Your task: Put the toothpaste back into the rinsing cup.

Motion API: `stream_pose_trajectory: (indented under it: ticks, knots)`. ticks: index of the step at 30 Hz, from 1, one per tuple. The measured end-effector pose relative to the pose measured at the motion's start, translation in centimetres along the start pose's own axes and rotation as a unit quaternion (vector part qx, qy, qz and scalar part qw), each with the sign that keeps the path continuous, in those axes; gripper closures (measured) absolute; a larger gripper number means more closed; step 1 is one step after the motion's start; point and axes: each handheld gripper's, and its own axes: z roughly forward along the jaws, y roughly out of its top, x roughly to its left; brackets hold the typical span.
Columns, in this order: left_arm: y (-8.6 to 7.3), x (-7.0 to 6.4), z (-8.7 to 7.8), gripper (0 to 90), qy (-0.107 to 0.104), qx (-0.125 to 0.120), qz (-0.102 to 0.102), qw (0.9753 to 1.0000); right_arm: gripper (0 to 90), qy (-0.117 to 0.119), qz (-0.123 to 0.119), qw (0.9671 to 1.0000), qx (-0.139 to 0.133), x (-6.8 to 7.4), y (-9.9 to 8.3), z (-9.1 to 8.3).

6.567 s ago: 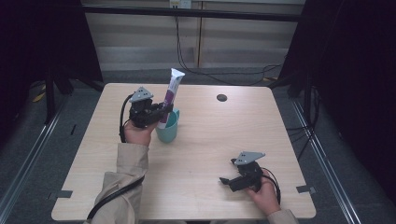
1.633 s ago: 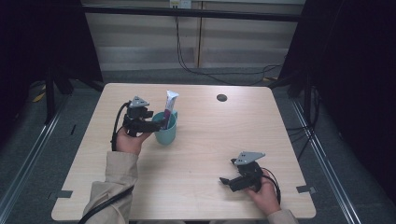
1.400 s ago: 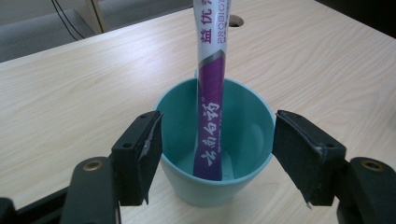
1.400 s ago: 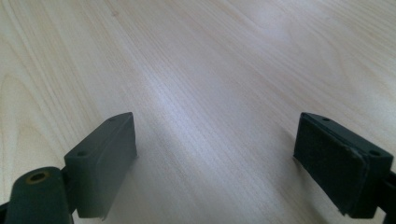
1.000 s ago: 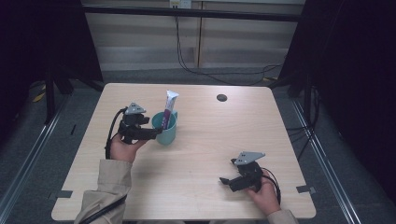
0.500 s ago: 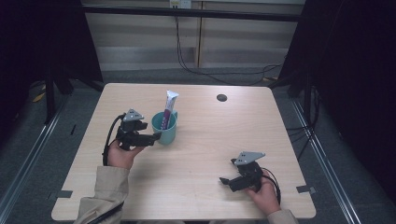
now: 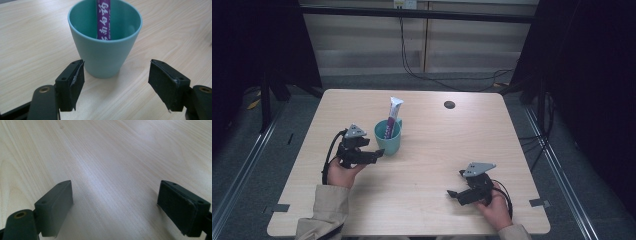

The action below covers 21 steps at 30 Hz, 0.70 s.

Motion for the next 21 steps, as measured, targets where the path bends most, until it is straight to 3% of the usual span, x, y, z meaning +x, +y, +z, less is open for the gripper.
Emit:
stream_pose_trajectory:
  ticks: [21]
  knots:
    - [-4.0, -0.7, 1.3, 28.5, -0.007, 0.027, -0.006, 0.9996, 12.2, 0.0, 0.0, 1.0, 0.0, 0.0, 0.0, 0.0]
